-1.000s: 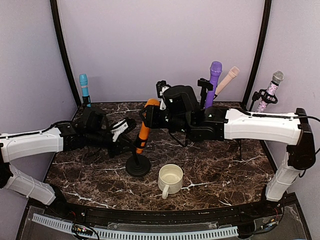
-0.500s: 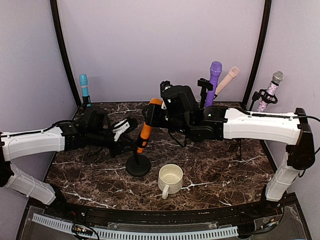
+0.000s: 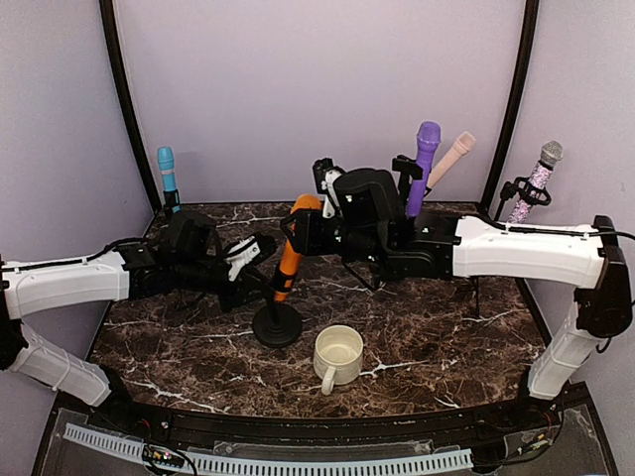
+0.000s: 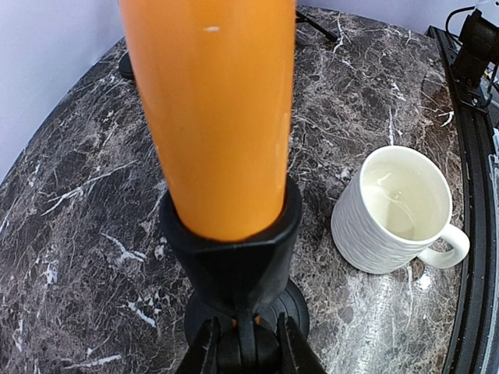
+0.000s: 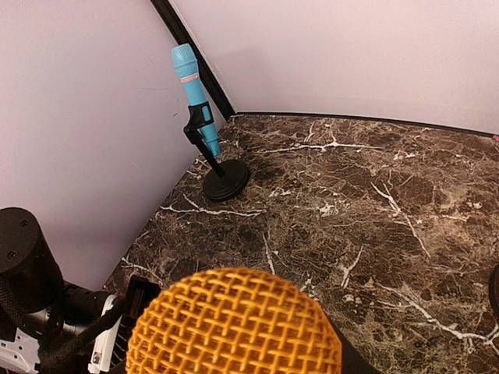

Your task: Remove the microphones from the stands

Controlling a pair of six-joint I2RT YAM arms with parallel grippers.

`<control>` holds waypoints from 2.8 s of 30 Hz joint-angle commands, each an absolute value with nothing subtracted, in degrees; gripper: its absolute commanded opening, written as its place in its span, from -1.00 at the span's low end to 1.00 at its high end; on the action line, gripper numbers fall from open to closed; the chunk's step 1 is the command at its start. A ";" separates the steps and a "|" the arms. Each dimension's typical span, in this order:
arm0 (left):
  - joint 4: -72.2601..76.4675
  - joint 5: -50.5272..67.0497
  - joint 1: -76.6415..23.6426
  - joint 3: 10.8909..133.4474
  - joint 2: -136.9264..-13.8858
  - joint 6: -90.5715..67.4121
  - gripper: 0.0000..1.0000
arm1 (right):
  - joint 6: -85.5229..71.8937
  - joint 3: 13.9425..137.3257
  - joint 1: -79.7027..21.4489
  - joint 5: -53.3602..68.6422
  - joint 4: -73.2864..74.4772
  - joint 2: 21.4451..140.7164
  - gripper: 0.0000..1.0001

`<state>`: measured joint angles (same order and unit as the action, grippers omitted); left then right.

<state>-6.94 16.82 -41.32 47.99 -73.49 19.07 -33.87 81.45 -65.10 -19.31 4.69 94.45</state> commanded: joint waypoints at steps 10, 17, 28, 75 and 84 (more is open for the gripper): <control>-10.94 12.92 -43.32 48.96 -74.82 20.81 -1.00 | -38.49 80.97 -65.06 -23.27 2.00 88.49 -0.66; -11.63 11.65 -44.63 49.21 -75.53 21.28 -1.00 | -44.08 82.35 -64.56 -27.81 7.01 89.72 -0.65; -11.68 11.22 -44.87 49.17 -75.27 21.45 -1.00 | -43.74 82.59 -63.54 -27.96 7.45 89.73 -0.63; -12.58 10.82 -46.48 50.48 -80.10 21.87 -1.00 | -45.40 85.15 -62.40 -30.75 13.37 85.34 -0.64; -13.01 9.90 -47.63 50.81 -80.82 22.15 -1.00 | -46.31 87.32 -61.90 -34.81 16.04 85.26 -0.65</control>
